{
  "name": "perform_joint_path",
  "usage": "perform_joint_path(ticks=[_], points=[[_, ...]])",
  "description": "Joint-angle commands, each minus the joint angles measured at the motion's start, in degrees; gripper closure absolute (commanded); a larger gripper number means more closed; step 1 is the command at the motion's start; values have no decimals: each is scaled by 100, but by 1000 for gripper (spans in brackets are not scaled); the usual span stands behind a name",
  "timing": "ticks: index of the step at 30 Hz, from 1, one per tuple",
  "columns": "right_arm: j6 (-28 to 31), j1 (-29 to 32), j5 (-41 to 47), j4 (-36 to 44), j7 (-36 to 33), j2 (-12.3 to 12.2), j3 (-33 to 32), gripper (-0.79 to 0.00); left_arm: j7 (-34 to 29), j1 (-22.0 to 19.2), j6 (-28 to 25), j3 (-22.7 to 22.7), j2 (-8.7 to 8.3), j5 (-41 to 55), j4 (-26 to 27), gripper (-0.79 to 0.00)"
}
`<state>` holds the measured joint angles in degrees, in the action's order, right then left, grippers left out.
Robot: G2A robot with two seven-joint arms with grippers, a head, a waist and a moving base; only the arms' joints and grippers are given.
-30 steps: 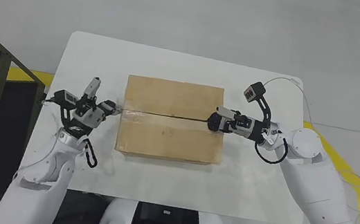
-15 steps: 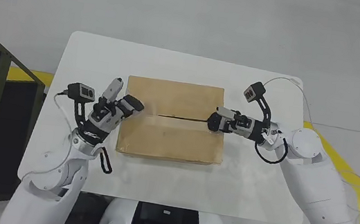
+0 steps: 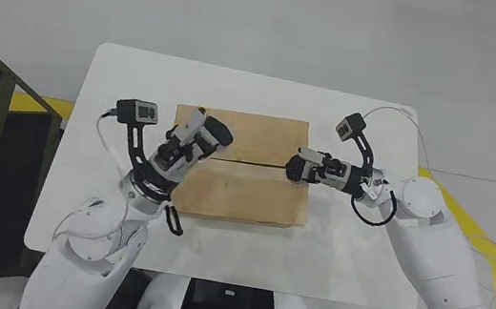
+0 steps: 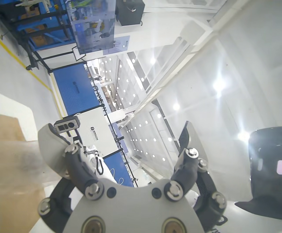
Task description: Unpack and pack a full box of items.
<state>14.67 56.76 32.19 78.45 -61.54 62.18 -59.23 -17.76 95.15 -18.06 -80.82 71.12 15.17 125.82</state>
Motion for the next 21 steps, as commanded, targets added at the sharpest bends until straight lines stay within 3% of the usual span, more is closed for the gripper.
perform_joint_path(ticks=[1,6,16,21], points=[[0,0,0,0,0,0,0,-785,19,3,-213,-64,2,116,24,-785],[0,0,0,0,0,0,0,-785,-21,-71,-402,-266,-4,298,106,-785],[0,0,0,0,0,0,0,-785,-244,-532,173,-374,-24,353,340,-785],[0,0,0,0,0,0,0,-785,-84,-317,217,-681,-33,385,307,-785]])
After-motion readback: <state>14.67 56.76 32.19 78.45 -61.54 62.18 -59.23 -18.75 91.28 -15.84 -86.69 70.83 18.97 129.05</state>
